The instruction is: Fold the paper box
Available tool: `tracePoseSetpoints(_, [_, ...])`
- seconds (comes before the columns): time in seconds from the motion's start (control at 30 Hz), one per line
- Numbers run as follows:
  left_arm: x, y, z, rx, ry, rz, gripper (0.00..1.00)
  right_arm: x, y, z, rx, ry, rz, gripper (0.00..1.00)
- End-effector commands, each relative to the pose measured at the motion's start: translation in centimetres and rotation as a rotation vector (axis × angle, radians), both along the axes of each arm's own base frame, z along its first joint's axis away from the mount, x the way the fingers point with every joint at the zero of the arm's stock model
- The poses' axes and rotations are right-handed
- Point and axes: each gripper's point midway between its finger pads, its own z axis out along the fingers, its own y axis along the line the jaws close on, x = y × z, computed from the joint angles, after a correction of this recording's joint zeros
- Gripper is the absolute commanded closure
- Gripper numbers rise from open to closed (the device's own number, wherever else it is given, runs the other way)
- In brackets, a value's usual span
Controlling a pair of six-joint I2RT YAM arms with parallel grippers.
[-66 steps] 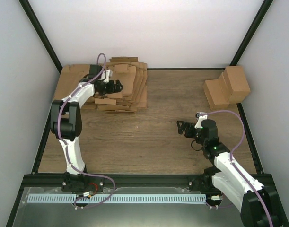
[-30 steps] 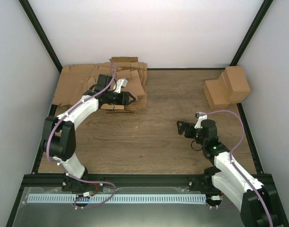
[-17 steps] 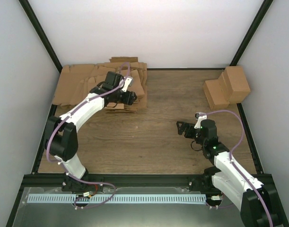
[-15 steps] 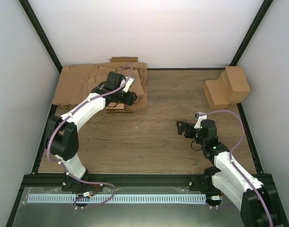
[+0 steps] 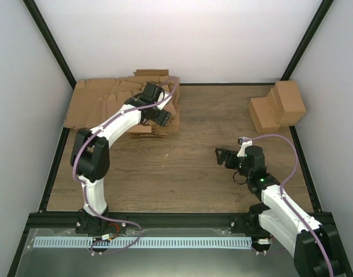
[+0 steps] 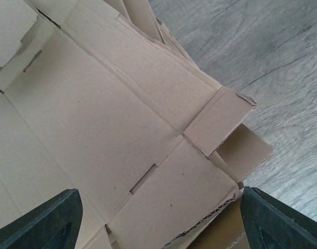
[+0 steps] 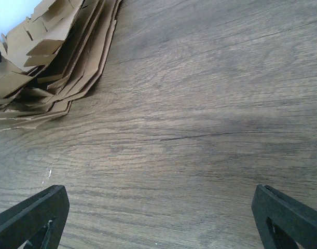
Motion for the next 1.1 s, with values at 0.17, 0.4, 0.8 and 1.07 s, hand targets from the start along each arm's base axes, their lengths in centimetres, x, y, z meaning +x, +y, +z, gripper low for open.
tracePoseSetpoints(0.17, [-2.1, -2.5, -0.6, -0.073, 0.185, -0.179, 0.29, 0.2, 0.4, 0.7, -0.002, -0.026, 0.018, 0.00])
tracePoseSetpoints(0.4, [-2.9, -2.1, -0.4, -0.052, 0.225, -0.183, 0.79, 0.1, 0.5, 0.8, -0.001, -0.028, 0.022, 0.00])
tracePoseSetpoints(0.8, [-1.4, 1.9, 6.9, 0.076, 0.002, -0.039, 0.96, 0.1, 0.5, 0.7, -0.002, -0.027, 0.021, 0.00])
tracePoseSetpoints(1.07, [-6.0, 0.9, 14.4, -0.148, -0.109, -0.073, 0.96, 0.2, 0.5, 0.7, -0.002, -0.026, 0.020, 0.00])
